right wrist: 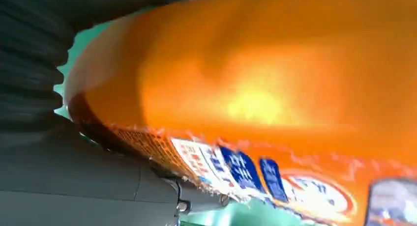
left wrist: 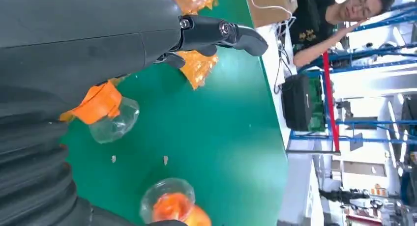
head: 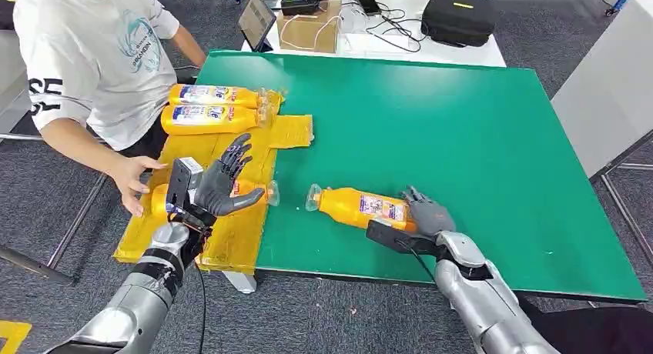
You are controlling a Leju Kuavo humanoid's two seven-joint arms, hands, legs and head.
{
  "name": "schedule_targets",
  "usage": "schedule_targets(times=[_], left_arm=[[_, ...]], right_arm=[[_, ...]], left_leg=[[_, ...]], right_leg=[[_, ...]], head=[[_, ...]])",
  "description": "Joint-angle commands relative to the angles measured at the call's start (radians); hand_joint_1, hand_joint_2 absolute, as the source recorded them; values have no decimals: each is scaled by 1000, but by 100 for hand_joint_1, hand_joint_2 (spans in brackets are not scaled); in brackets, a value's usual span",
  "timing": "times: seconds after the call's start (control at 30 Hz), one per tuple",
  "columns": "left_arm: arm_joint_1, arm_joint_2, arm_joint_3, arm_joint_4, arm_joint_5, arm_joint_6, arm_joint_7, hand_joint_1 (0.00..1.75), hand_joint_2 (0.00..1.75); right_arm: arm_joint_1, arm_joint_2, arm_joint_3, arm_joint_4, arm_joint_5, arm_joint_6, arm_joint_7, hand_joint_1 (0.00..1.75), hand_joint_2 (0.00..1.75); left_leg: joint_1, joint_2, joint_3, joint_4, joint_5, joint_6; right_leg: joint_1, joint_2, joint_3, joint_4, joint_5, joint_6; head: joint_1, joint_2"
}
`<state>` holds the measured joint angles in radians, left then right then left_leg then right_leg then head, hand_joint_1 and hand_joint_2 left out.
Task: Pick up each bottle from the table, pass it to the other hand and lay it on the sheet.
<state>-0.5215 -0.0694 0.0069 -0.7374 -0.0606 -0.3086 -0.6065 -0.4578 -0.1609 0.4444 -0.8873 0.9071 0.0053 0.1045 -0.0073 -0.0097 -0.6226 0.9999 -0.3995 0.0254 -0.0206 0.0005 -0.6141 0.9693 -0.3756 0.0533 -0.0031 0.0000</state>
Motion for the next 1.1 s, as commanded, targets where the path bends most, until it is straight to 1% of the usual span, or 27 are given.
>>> schedule_targets(times=[0.03, 0.1, 0.23, 0.3, 0.33, 0.43, 0.47, 0.53, 0.57, 0.6, 0.63, 0.67, 0.7, 0.73, 0.77, 0.8, 0.83, 0.87, 0.9, 0.93, 1.0, 1.07, 1.1], left_arm=[[-30, -18, 26, 35, 7, -2, 9, 0, 175], [-36, -16, 18, 42, -9, 17, 6, 0, 175], [-48, -17, 13, 57, -9, 27, 18, 0, 175], [-58, -18, 7, 68, -8, 47, 20, 0, 175], [-67, -20, 2, 75, -14, 67, 25, 0, 175], [-85, -36, -11, 90, -13, 100, 47, 0, 175], [-93, -41, -22, 97, -18, 123, 48, 0, 175], [-97, -46, -26, 100, -19, 130, 50, 0, 175], [-107, -55, -35, 118, -23, 158, 75, 0, 175], [-113, -61, -41, 132, -11, 148, 91, 0, 175], [-115, -65, -42, 141, -3, 138, 97, 0, 175], [-117, -72, -46, 167, 39, 83, 145, 0, 175], [-112, -77, -50, 172, 39, 88, 144, 0, 175], [-110, -78, -51, 173, 40, 89, 142, 0, 175], [-108, -79, -69, 186, 51, 43, 149, 0, 175], [-105, -84, -76, 192, 60, 32, 154, 0, 175], [-103, -88, -80, 192, 60, 37, 153, 0, 175], [-103, -89, -107, 195, 74, 6, 158, 0, 175], [-103, -93, -115, 193, 75, 9, 158, 0, 175], [-103, -94, -116, 193, 75, 10, 158, 0, 175], [-108, -100, -146, 191, 106, -51, 180, 0, 175], [-109, -108, -154, 188, 137, -86, 195, 0, 175], [-111, -119, -166, 178, 147, -100, 195, 0, 175]], right_arm=[[-36, -23, 34, 94, -49, 41, -22, 159, 175], [-44, -15, 24, 103, -87, 37, -41, 175, 175], [-53, 7, 8, 119, -138, 20, -71, 175, 175], [-57, 36, -29, 129, -208, -6, -114, 175, 175], [-54, 67, -71, 123, -258, -65, -145, 175, 175], [-55, 142, -128, 131, -317, -169, -184, 175, 175], [-55, 169, -152, 138, -349, -196, -214, 175, 175], [-55, 182, -155, 140, -356, -202, -220, 175, 175], [-44, 214, -185, 130, -406, -231, -262, 175, 175], [-43, 232, -189, 129, -423, -243, -286, 175, 175], [-42, 244, -190, 126, -428, -253, -289, 175, 175], [-44, 268, -189, 128, -450, -262, -309, 175, 175], [-46, 278, -184, 129, -448, -270, -305, 175, 175], [-47, 280, -182, 130, -448, -272, -303, 175, 175], [-56, 298, -188, 135, -470, -278, -321, 175, 175], [-66, 310, -186, 144, -480, -279, -333, 175, 175], [-69, 317, -183, 146, -481, -283, -331, 175, 175], [-93, 331, -172, 176, -499, -282, -348, 175, 175], [-100, 341, -170, 181, -507, -280, -351, 175, 175], [-101, 344, -169, 181, -507, -282, -350, 175, 175], [-123, 367, -139, 211, -514, -276, -368, 175, 175], [-135, 382, -120, 229, -515, -269, -367, 175, 175], [-145, 404, -106, 246, -516, -263, -365, 175, 175]], left_leg=[[1, -1, 1, 0, -1, -1], [2, -1, 2, 0, -2, -2], [1, -1, 1, 0, -1, -1], [2, -1, 2, 1, -2, -2], [1, 0, 1, 0, -1, -2], [3, 1, 2, 1, -3, -3], [2, 1, 2, 1, -2, -3], [2, 2, 0, 1, -1, -2], [2, 3, 0, 2, -3, -3], [2, 2, -3, 0, -1, -2], [2, 2, -1, 1, -2, -3], [2, 2, -1, 1, -2, -3], [3, 2, 0, 1, -3, -3], [2, 1, -2, 0, -2, -2], [2, 0, -1, 1, -3, -2], [3, 3, 1, 1, -4, -3], [2, 2, -2, 1, -3, -2], [2, 3, -1, 2, -4, -2], [1, 3, -4, 0, -2, -1], [2, 3, -2, 1, -3, -2], [1, 1, -7, 0, -1, -1], [2, 3, -4, 2, -3, -3], [1, 2, -8, 0, -1, -1]], right_leg=[[1, -2, 2, -1, -1, -2], [2, -1, 4, -1, -2, -2], [1, -1, 2, 0, -1, -2], [2, -1, 3, 0, -2, -3], [2, -1, 2, 0, -1, -2], [3, 1, 2, 1, -2, -4], [3, 0, 2, 1, -2, -3], [2, 1, 0, 1, -1, -2], [3, 2, 0, 2, -2, -4], [2, 1, -2, 1, -1, -2], [3, 1, -2, 1, -2, -3], [2, 0, -1, 1, -2, -3], [3, 1, 0, 1, -3, -4], [2, 1, -2, 1, -2, -2], [2, 0, -1, 1, -3, -2], [3, 2, 0, 1, -3, -3], [2, 2, -2, 1, -2, -2], [2, 2, -1, 2, -3, -3], [1, 2, -4, 2, -1, -2], [2, 2, -2, 2, -3, -3], [0, 1, -6, 1, -1, -1], [2, 2, -4, 3, -3, -3], [1, 1, -8, 1, -1, -1]], head=[[0, 0], [0, 0], [0, 0], [0, 0], [0, 0], [0, 0], [0, 0], [0, 0], [0, 0], [0, 0], [0, 0], [0, 0], [0, 0], [0, 0], [0, 0], [0, 0], [0, 0], [0, 0], [0, 0], [0, 0], [0, 0], [0, 0], [0, 0]])
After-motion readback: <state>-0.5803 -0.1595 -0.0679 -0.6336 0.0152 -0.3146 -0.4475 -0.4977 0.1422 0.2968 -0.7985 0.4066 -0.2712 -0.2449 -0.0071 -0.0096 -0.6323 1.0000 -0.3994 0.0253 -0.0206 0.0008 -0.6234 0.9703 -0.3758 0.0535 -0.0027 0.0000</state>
